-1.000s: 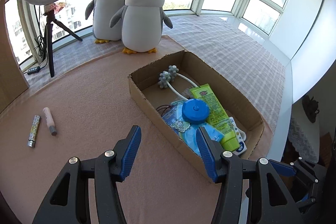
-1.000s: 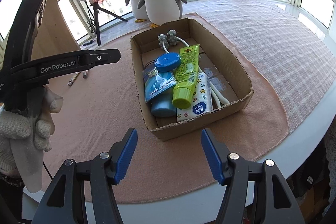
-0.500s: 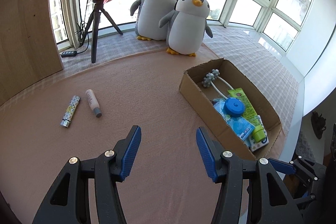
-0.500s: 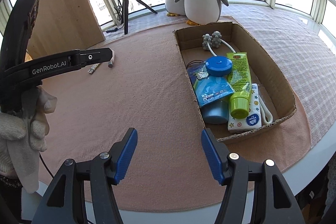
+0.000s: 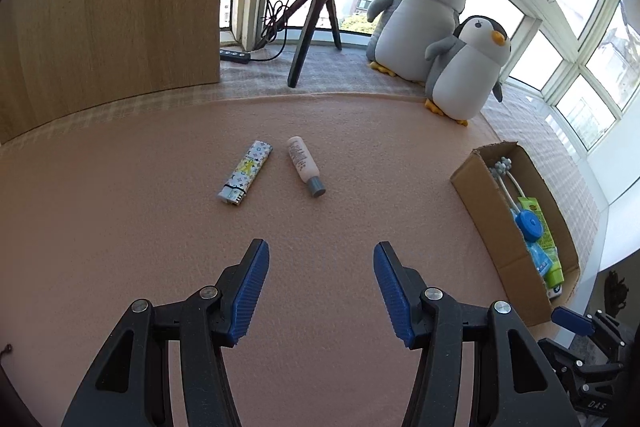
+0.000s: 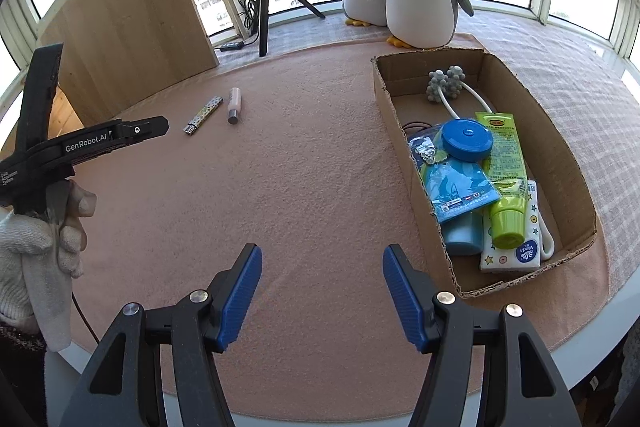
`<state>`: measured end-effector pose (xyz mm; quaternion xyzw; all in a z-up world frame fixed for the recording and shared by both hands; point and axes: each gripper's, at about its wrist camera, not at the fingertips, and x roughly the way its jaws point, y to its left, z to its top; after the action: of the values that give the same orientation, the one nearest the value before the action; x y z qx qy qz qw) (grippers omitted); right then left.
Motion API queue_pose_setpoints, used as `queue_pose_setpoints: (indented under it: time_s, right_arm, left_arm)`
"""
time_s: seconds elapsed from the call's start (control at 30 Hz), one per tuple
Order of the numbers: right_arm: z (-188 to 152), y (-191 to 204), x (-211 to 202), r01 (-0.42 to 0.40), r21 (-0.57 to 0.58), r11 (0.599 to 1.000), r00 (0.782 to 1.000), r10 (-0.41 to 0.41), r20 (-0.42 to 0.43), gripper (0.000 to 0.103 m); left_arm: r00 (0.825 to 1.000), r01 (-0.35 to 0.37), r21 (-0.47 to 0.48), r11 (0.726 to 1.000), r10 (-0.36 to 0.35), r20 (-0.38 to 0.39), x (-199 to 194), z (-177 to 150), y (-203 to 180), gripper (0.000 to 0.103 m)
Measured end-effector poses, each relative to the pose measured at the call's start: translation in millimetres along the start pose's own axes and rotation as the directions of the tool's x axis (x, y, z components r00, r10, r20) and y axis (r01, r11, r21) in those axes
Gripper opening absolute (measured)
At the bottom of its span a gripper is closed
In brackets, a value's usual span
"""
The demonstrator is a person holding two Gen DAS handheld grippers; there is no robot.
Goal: Organize objects
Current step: 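Move the left tool to the patterned lighter and close on it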
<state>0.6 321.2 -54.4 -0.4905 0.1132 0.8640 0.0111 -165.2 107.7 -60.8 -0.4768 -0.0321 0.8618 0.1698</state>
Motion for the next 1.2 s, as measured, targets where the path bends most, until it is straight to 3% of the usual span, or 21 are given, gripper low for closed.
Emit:
queue_pose_setpoints:
  time_s: [0.23,0.4,0.57,0.93,1.2]
  right_arm:
    - [1.5,12.8,11.1,-0.018,-0.016,1.0,0.999,0.018,-0.028,0.059]
    - [15.0,21.2,15.5,-0.014,-0.039,0.999,1.0,0.013,-0.02,0.059]
    - [49.8,33.3,27.7,-0.023,-0.051,0.998,1.0,0.024,0.015,0.059]
    - [115.1,50.0,93.7,-0.094,-0.009,0.996,0.994,0.093,-0.052,0.059]
    - [133.0,53.9,129.6,-0.119,0.023,0.993,0.988,0.121,-0.099,0.059]
  left_arm:
    - [0.999,-0.049,-0.094,0.994,0.048,-0.02,20.5,12.9,56.7,0.058]
    - [0.998,-0.061,-0.116,0.991,0.057,-0.038,40.1,26.2,73.8,0.058]
    - [0.997,-0.073,-0.086,0.994,0.07,-0.042,58.1,40.3,70.9,0.058]
    - [0.988,-0.108,-0.006,0.994,0.106,-0.111,107.8,54.8,61.9,0.058]
    - [0.986,-0.097,0.003,0.995,0.096,-0.137,130.0,60.4,68.9,0.043]
